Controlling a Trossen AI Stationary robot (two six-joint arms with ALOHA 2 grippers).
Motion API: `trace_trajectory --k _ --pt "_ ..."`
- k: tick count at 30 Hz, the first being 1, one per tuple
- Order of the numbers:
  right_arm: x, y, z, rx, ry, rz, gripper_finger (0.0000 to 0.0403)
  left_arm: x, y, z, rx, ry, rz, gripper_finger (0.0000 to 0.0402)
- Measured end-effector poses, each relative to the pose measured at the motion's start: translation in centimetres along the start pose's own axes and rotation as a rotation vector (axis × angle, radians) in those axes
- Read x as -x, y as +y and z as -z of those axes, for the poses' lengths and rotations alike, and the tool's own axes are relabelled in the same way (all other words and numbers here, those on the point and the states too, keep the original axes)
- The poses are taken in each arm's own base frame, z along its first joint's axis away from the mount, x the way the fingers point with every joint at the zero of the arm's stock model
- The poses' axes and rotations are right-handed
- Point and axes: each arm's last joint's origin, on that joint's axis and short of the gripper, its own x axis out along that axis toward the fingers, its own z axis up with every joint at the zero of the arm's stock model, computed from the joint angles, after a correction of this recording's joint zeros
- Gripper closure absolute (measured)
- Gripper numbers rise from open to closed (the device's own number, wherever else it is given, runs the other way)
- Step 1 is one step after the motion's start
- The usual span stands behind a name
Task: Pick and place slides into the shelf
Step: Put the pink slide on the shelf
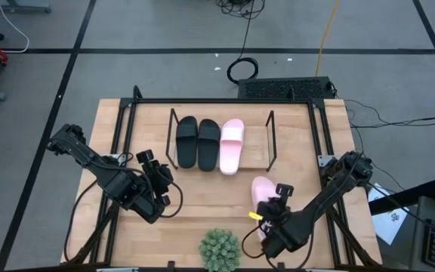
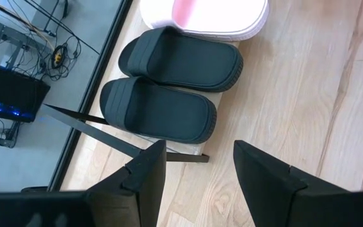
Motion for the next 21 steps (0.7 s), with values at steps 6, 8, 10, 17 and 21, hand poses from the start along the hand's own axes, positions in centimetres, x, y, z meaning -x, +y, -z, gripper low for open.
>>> trace_trajectory --k 6,8,10,17,21 --pt "1.2 -1.6 -1.9 0.049 -0.074 0.042 0.0402 0.0 0.0 0.0 -0.004 0.000 0.000 0.0213" --pt "1.0 -2.0 -2.5 0.072 -0.085 0.055 0.0402 0.0 0.0 0.0 -0.008 0.000 0.000 0.0213" --pt "0.4 -2.5 -3.1 0.095 -0.082 0.077 0.0402 0.0 0.0 0.0 -0.008 0.000 0.000 0.0213" --pt "-1.7 -4.7 -5.4 0.162 -0.057 0.157 0.0402 0.0 0.0 0.0 -0.013 0.000 0.000 0.0213" --pt "-2.5 -6.2 -6.3 0.171 -0.032 0.175 0.0402 0.0 0.0 0.0 -0.021 0.001 -0.001 0.0213"
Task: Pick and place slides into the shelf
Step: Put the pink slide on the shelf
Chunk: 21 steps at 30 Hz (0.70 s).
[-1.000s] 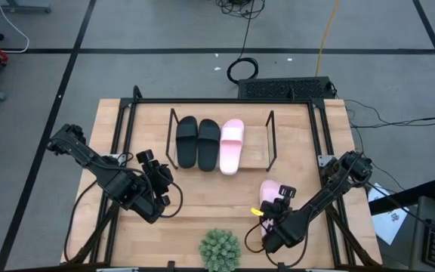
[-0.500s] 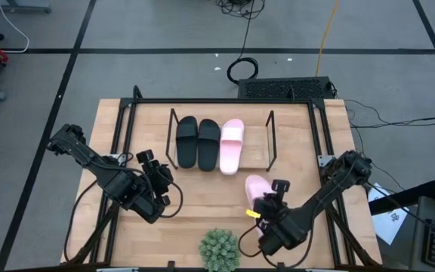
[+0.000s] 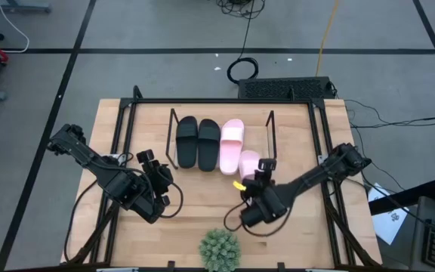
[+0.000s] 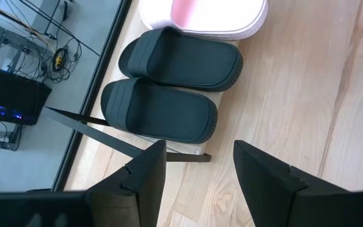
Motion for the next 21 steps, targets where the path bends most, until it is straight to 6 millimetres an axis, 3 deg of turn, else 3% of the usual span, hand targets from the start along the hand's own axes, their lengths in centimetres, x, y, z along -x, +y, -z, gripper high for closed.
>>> trace_trajectory --k 13,21 --pt "-1.8 -4.4 -0.7 -0.033 0.009 0.070 0.0403 0.0 0.0 0.0 -0.011 0.001 -0.001 0.0213" --pt "-4.0 -6.8 -1.3 -0.045 0.069 0.104 0.0403 0.0 0.0 0.0 -0.012 0.001 -0.001 0.0213"
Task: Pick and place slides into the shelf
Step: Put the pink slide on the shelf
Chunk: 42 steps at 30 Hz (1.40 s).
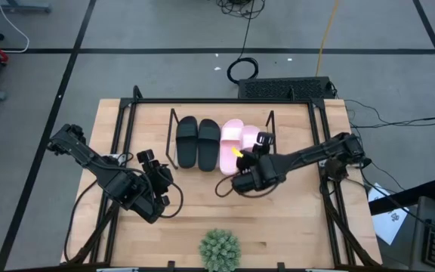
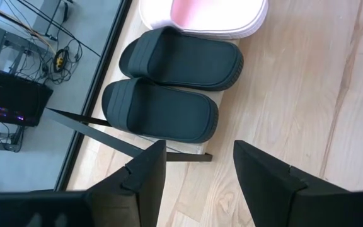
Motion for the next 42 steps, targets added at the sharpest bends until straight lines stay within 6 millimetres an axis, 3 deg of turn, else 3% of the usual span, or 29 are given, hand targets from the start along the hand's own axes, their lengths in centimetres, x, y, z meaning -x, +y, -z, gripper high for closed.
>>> trace_trajectory --k 12,21,42 --pt "-3.6 -1.8 -0.2 -0.028 0.115 0.025 0.0403 0.0 0.0 0.0 -0.005 0.001 -0.001 0.0213" --pt "-6.2 -0.9 0.8 0.021 0.202 0.050 0.0403 0.0 0.0 0.0 -0.016 0.000 -0.001 0.0213" --pt "-10.8 1.3 1.2 0.119 0.171 0.039 0.0403 0.0 0.0 0.0 -0.020 0.000 0.000 0.0213"
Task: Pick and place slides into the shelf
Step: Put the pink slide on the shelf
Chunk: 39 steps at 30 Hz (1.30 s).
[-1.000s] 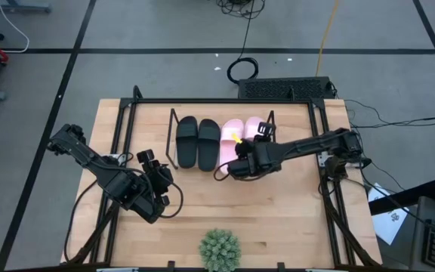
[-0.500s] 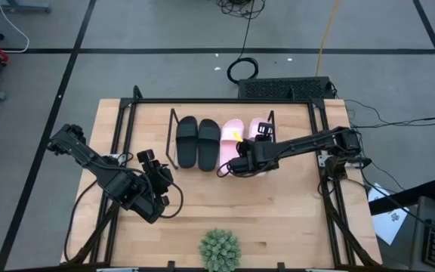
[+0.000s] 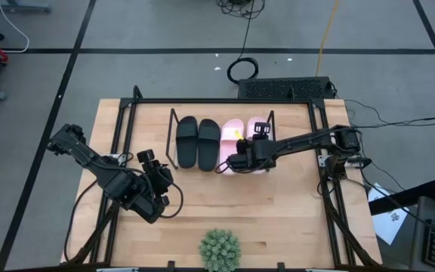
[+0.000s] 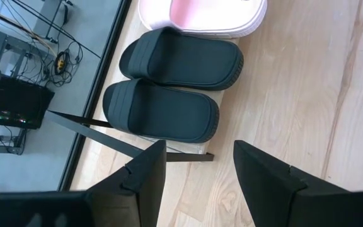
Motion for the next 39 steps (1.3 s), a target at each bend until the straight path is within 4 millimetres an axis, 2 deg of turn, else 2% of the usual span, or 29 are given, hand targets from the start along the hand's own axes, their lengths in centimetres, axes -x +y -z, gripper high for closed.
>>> trace_trajectory --k 7,17,39 --pt "-1.5 0.3 -0.3 0.003 -0.009 -0.006 0.0403 0.0 0.0 0.0 0.001 0.000 0.000 0.0213" --pt "-1.8 0.7 -0.6 0.019 -0.043 -0.015 0.0400 0.0 0.0 0.0 -0.001 0.000 0.000 0.0213" --pt "-1.9 0.9 -0.6 0.024 -0.033 -0.119 0.0311 0.0 0.0 0.0 -0.009 0.002 -0.002 0.0213"
